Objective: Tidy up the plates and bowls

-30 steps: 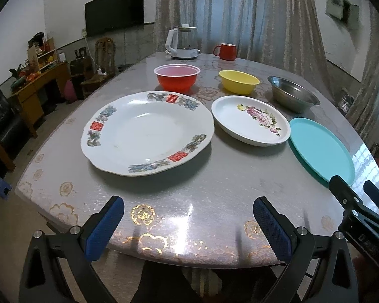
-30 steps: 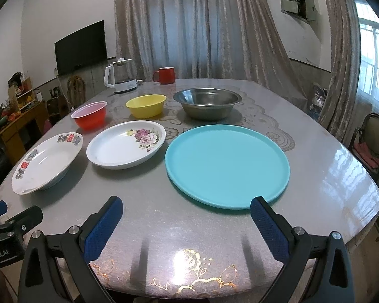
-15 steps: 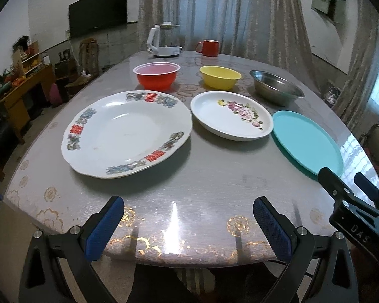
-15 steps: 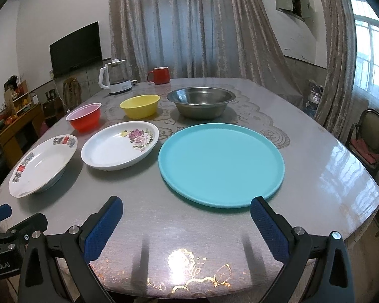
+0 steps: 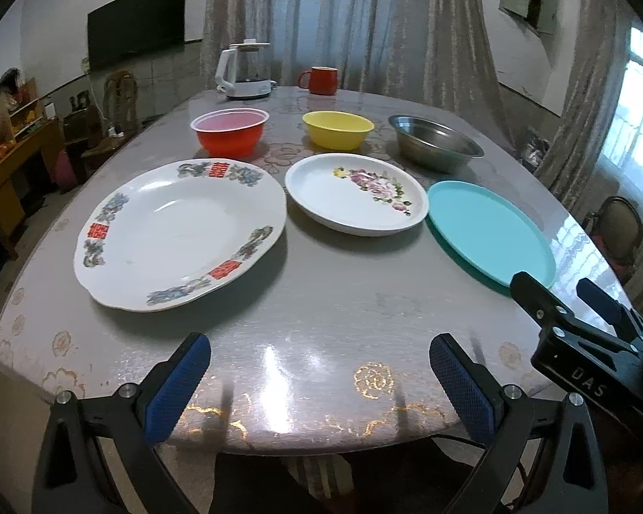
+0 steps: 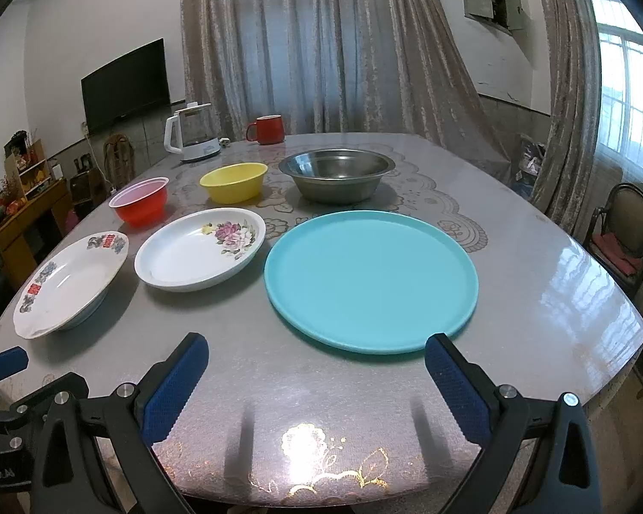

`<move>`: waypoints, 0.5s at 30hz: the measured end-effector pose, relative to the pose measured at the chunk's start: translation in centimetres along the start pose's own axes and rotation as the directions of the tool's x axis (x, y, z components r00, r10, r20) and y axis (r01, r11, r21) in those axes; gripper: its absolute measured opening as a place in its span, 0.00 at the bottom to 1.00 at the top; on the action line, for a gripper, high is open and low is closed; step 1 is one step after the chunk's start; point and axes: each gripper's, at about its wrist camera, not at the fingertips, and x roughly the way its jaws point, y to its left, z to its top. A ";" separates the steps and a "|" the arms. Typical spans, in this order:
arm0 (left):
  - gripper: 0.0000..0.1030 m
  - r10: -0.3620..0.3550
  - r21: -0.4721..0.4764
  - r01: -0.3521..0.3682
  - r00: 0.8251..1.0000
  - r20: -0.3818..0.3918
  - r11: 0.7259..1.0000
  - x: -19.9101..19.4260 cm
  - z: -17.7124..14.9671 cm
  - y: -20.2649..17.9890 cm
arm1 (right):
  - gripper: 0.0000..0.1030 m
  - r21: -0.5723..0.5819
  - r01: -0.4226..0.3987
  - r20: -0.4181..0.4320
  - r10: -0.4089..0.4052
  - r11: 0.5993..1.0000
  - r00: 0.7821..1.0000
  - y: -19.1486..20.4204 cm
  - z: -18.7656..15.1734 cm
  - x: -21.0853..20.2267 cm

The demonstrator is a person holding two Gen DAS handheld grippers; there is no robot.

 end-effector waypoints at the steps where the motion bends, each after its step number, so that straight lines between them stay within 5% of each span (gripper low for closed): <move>1: 1.00 -0.022 0.004 0.022 1.000 0.001 1.000 0.0 0.0 0.0 | 1.00 0.001 0.001 0.002 -0.001 1.000 1.000 0.0 0.0 0.0; 7: 1.00 -0.124 0.012 0.124 0.991 0.048 0.992 -0.7 0.2 0.1 | 1.00 0.008 0.010 0.000 -0.010 1.000 1.000 0.0 0.1 0.2; 15: 1.00 -0.132 0.044 0.128 0.988 0.084 0.991 -1.1 0.8 0.9 | 1.00 0.028 0.003 0.002 -0.003 1.000 1.000 -0.4 0.4 0.5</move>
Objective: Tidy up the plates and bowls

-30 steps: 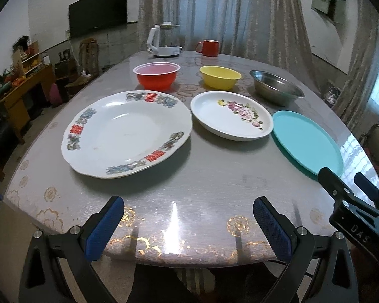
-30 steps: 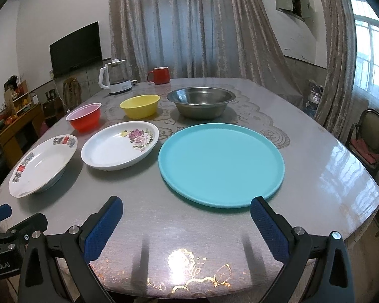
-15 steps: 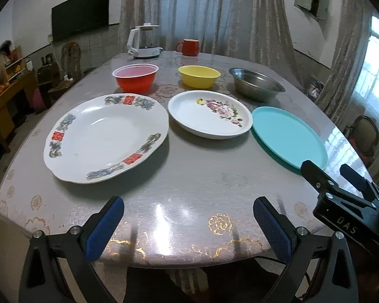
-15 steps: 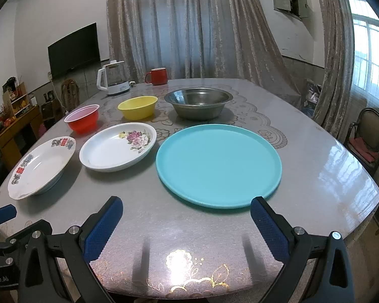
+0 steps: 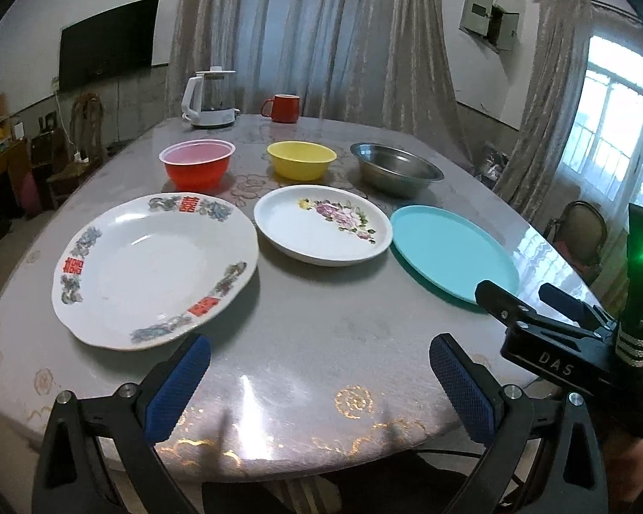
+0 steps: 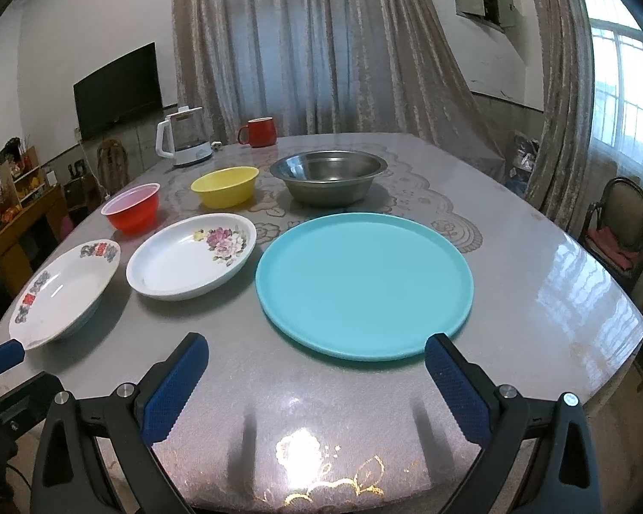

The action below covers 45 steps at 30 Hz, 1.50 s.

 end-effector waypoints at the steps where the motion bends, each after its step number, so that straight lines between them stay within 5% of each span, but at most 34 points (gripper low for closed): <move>1: 1.00 -0.011 -0.006 0.011 1.000 0.005 1.000 -0.1 0.2 0.3 | 1.00 0.001 -0.008 0.001 0.008 1.000 1.000 0.0 0.0 0.0; 7: 1.00 0.017 -0.012 -0.017 0.998 0.052 1.000 -1.0 1.4 2.0 | 1.00 -0.007 -0.060 0.035 0.060 0.998 0.998 0.4 0.6 0.2; 18: 1.00 0.079 -0.061 -0.071 0.986 0.147 0.996 -2.3 4.0 7.3 | 1.00 -0.091 -0.184 -0.032 0.182 0.979 0.983 2.8 2.2 1.3; 27: 1.00 0.126 -0.165 -0.106 0.985 0.118 0.981 -1.4 4.6 12.3 | 1.00 -0.163 -0.302 -0.107 0.287 0.939 0.952 5.6 2.5 2.3; 32: 1.00 0.138 -0.139 -0.120 0.983 0.125 0.983 -0.8 5.7 14.3 | 0.97 -0.187 -0.317 -0.134 0.295 0.930 0.946 6.7 2.6 2.8; 45: 0.98 0.120 -0.093 -0.116 0.992 0.041 0.989 2.7 6.8 16.4 | 0.70 -0.044 -0.490 -0.289 0.459 0.870 0.840 9.9 3.2 6.1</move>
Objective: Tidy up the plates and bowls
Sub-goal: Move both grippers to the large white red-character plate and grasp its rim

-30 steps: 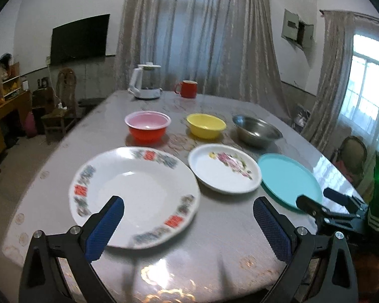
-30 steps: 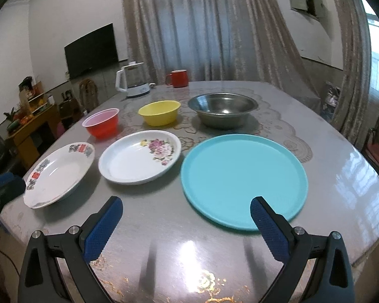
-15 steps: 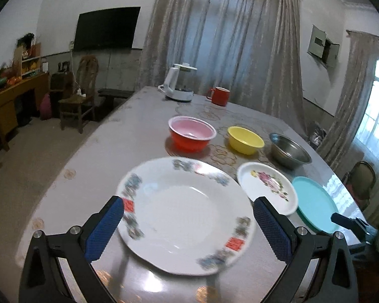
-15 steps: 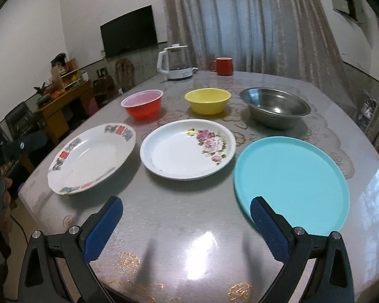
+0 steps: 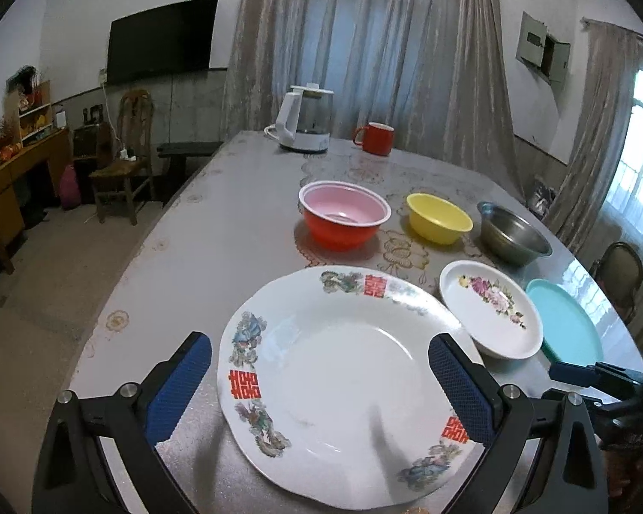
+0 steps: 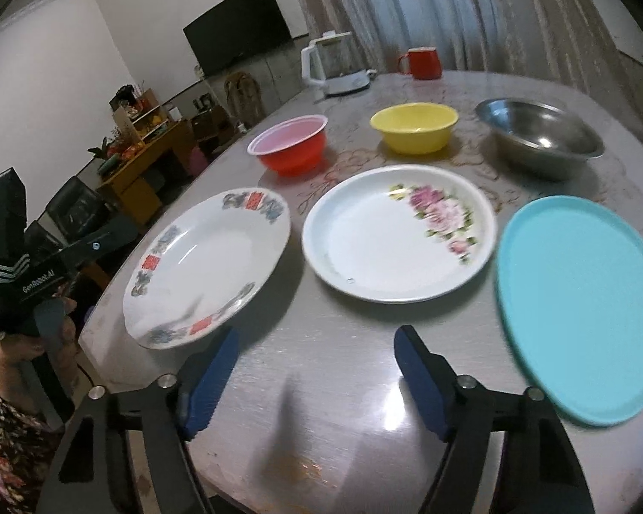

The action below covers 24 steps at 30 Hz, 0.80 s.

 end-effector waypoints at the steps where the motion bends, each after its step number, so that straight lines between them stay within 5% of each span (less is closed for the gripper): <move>1: 0.97 -0.003 -0.001 0.003 1.000 -0.003 1.000 0.2 -0.1 0.1 | 0.70 0.002 -0.008 -0.005 0.008 1.000 1.000 0.2 0.1 0.3; 11: 0.71 -0.027 -0.019 0.025 0.995 -0.096 0.999 3.0 -0.6 1.3 | 0.53 0.024 -0.068 -0.077 0.069 0.997 0.995 1.9 0.9 4.2; 24: 0.38 -0.065 0.044 0.073 0.986 -0.156 0.996 4.7 -1.3 0.0 | 0.35 -0.012 -0.083 -0.073 0.082 0.997 0.994 3.6 1.8 6.1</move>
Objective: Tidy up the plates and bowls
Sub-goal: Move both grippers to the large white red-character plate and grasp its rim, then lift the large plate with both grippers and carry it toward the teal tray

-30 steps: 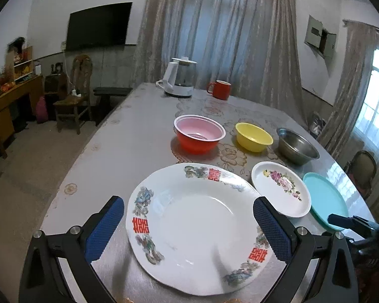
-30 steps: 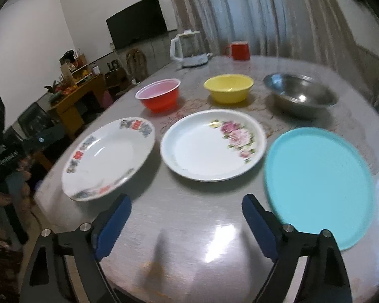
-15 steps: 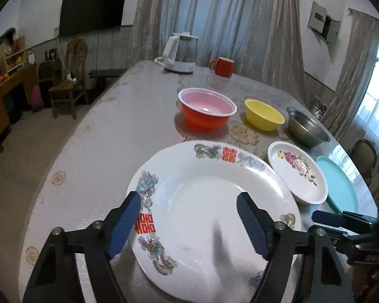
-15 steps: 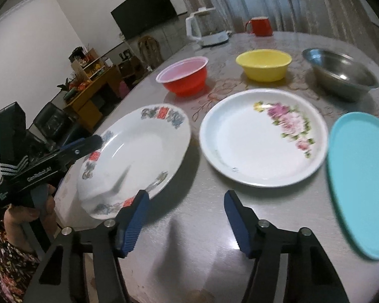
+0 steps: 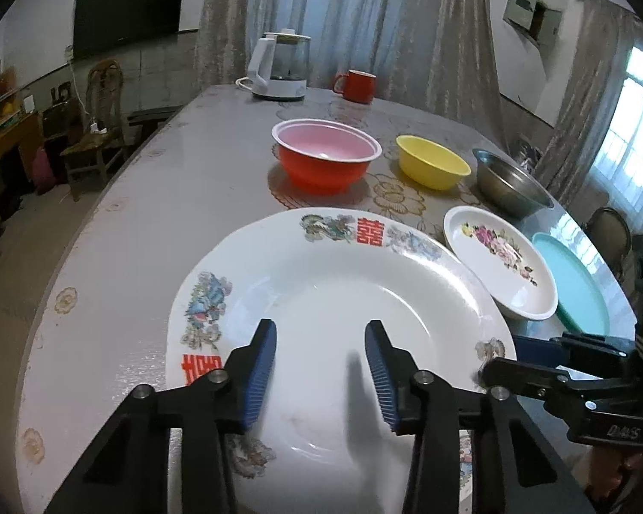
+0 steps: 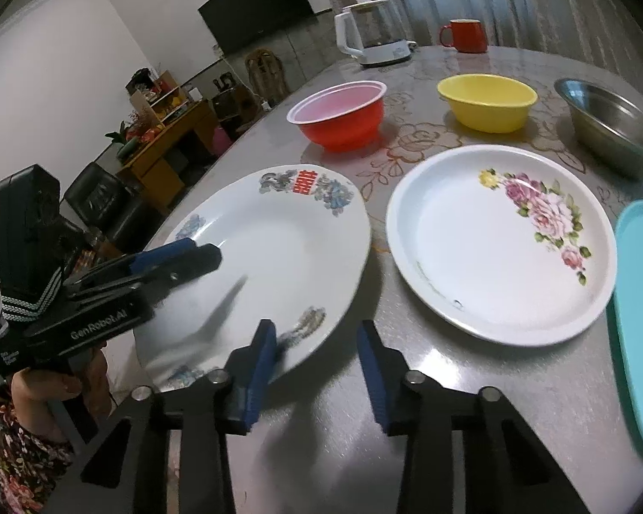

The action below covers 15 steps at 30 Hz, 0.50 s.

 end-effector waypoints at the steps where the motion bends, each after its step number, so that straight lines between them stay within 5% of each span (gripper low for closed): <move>1: 0.36 -0.002 0.001 0.002 1.000 -0.004 1.000 0.2 0.0 0.0 | 0.35 -0.010 0.003 0.002 -0.003 1.000 1.000 0.2 0.0 0.2; 6: 0.27 -0.002 0.027 0.002 1.000 -0.026 1.000 0.9 -0.6 -0.6 | 0.30 -0.035 0.003 0.008 -0.002 0.999 1.000 0.7 0.1 1.1; 15: 0.29 0.037 0.046 -0.038 0.999 0.012 0.998 -0.2 -1.4 -1.3 | 0.30 -0.111 0.018 0.035 -0.014 0.994 0.999 1.3 -0.3 1.1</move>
